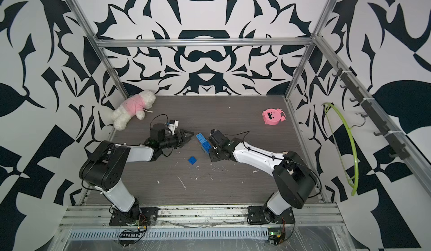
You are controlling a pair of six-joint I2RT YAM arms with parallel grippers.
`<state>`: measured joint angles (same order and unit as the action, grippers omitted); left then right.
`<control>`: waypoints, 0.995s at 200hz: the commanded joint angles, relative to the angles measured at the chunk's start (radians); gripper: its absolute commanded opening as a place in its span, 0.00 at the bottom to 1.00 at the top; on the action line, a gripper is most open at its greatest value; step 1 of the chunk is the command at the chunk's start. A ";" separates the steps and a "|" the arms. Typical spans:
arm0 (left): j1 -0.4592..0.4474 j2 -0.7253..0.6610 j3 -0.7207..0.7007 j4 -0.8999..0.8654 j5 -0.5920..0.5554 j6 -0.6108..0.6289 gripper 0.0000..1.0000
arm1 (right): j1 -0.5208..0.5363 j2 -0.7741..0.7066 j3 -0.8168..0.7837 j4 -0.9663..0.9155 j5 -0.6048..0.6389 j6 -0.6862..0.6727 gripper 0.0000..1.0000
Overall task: Assemble a heart with lego
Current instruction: Assemble the lego brick with the lego brick.
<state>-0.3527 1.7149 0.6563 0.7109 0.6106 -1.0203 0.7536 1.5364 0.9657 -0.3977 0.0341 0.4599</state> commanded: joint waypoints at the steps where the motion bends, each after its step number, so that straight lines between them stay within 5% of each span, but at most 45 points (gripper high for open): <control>1: 0.004 0.017 0.032 -0.033 0.025 0.022 0.59 | -0.025 -0.031 -0.002 0.028 -0.017 -0.024 0.23; 199: -0.025 0.191 0.159 0.009 0.153 0.038 0.47 | -0.066 -0.070 -0.068 0.015 -0.059 -0.024 0.23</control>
<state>-0.3687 1.8771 0.8005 0.6987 0.7471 -0.9951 0.6888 1.4723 0.8742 -0.3836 -0.0181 0.4442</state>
